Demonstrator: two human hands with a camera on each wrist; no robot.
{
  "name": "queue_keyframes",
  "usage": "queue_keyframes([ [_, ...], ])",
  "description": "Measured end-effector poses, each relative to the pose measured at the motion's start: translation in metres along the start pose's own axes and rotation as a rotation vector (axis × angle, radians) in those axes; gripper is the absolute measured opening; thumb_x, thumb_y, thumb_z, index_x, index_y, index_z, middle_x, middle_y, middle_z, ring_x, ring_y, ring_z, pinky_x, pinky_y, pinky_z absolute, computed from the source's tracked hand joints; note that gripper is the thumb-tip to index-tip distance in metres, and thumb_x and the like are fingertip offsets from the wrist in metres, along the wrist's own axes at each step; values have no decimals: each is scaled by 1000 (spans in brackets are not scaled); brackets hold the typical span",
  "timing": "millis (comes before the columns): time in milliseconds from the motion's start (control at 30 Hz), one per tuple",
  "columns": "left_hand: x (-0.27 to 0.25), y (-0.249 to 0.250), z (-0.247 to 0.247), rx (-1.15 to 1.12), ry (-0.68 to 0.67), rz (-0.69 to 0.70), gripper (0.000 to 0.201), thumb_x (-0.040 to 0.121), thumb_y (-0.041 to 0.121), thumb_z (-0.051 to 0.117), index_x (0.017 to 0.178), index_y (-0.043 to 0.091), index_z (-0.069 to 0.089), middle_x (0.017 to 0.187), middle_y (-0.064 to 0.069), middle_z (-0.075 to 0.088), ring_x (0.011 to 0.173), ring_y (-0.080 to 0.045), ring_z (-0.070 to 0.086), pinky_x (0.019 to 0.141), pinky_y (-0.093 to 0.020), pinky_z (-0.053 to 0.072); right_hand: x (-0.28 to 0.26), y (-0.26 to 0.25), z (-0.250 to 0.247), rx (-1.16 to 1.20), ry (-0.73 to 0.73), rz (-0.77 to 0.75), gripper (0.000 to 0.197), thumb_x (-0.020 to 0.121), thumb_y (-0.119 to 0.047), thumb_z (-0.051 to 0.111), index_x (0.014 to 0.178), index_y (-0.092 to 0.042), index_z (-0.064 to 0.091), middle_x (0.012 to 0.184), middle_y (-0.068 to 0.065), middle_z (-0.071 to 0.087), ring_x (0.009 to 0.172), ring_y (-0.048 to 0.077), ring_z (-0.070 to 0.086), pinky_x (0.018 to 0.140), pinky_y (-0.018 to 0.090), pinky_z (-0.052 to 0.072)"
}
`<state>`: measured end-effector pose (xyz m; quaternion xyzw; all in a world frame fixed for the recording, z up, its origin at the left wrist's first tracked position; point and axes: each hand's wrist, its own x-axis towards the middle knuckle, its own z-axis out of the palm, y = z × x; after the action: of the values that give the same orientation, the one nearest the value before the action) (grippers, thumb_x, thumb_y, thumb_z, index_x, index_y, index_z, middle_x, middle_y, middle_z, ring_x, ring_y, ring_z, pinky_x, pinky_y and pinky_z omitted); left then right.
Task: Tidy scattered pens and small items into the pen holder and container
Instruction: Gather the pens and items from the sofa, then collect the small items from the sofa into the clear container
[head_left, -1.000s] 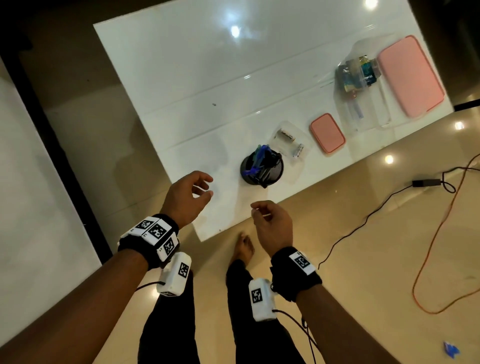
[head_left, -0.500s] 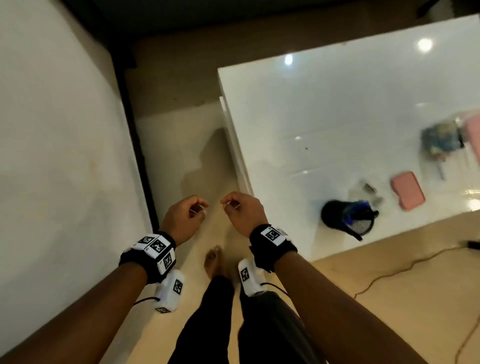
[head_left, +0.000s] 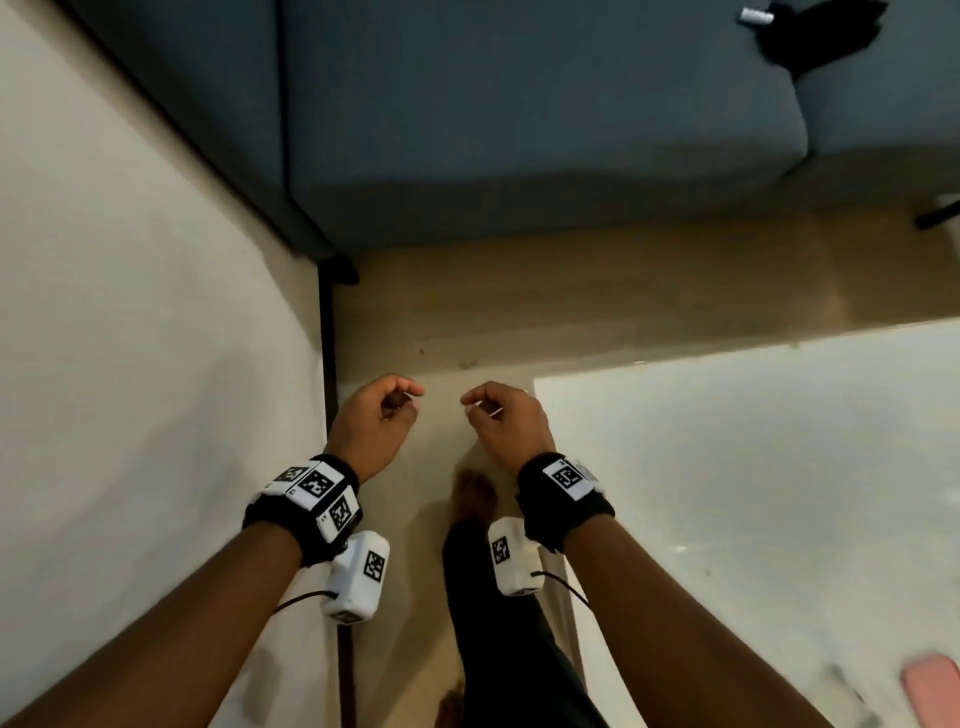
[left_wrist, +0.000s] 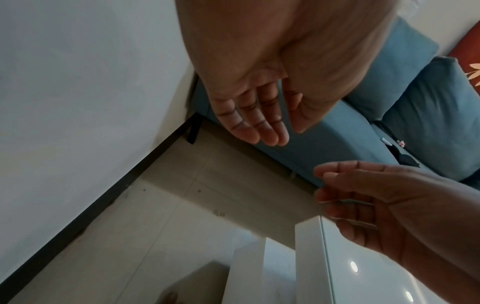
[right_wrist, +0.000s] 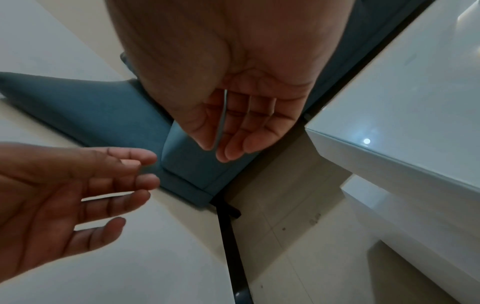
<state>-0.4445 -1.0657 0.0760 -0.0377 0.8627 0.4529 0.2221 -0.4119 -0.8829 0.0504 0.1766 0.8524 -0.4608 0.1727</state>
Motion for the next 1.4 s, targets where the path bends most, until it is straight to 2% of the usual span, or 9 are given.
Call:
queue_keyframes([
  [133, 88, 40, -21, 32, 27, 36, 12, 89, 6, 62, 96, 15, 67, 89, -4, 68, 74, -5, 58, 66, -4, 43, 84, -33, -30, -32, 3, -21, 13, 87, -22, 62, 94, -27, 72, 77, -13, 63, 73, 10, 61, 71, 23, 48],
  [267, 175, 78, -43, 66, 45, 86, 13, 86, 9, 65, 93, 20, 68, 94, -3, 69, 84, -17, 63, 81, -27, 50, 165, -73, -73, -156, 7, -76, 14, 88, -23, 61, 96, -25, 72, 82, -11, 67, 77, 10, 62, 74, 24, 49],
  [533, 325, 117, -69, 173, 71, 152, 16, 81, 11, 68, 93, 21, 68, 99, -2, 61, 97, -27, 59, 93, -38, 47, 319, -120, -134, -380, 74, -156, 33, 84, -21, 64, 117, -21, 64, 111, 8, 60, 103, 27, 58, 88, 33, 45],
  [733, 414, 131, -87, 318, 122, 133, 32, 71, 13, 77, 101, 21, 68, 105, -3, 61, 97, -31, 56, 90, -32, 39, 433, -167, -156, -378, 145, -180, 48, 80, -14, 65, 127, -19, 58, 122, 12, 55, 107, 32, 57, 94, 37, 46],
  [867, 451, 143, -91, 391, 36, 75, 38, 65, 13, 78, 99, 27, 66, 105, -1, 57, 101, -28, 54, 92, -33, 41, 491, -201, -167, -376, 202, -198, 58, 80, -16, 64, 136, -20, 49, 134, 11, 47, 115, 35, 51, 98, 39, 44],
  [1033, 476, 161, -101, 439, -73, 35, 36, 65, 15, 81, 96, 27, 66, 96, 3, 52, 98, -25, 53, 88, -27, 40, 547, -234, -175, -518, 262, -224, 57, 84, -25, 61, 138, -26, 45, 137, 4, 46, 115, 32, 44, 93, 42, 46],
  [1200, 507, 170, -97, 196, -37, -11, 18, 80, 22, 72, 96, 22, 64, 82, 3, 53, 71, -17, 52, 83, -38, 51, 574, -232, -178, -500, 146, -124, 54, 84, -30, 63, 134, -26, 44, 127, 5, 56, 111, 34, 55, 83, 41, 48],
  [1300, 525, 186, -87, 33, -55, -57, 32, 87, 31, 64, 116, 21, 55, 81, 4, 60, 72, -19, 57, 84, -42, 53, 565, -217, -180, -442, 142, -147, 50, 78, -32, 66, 127, -27, 53, 117, 3, 62, 108, 30, 58, 84, 37, 48],
  [1400, 540, 214, -73, -36, -65, -129, 65, 80, 58, 56, 135, 29, 37, 80, 5, 68, 81, -21, 69, 83, -44, 55, 541, -197, -186, -276, 158, -132, 44, 76, -36, 70, 119, -29, 63, 107, -1, 70, 101, 24, 64, 82, 32, 50],
])
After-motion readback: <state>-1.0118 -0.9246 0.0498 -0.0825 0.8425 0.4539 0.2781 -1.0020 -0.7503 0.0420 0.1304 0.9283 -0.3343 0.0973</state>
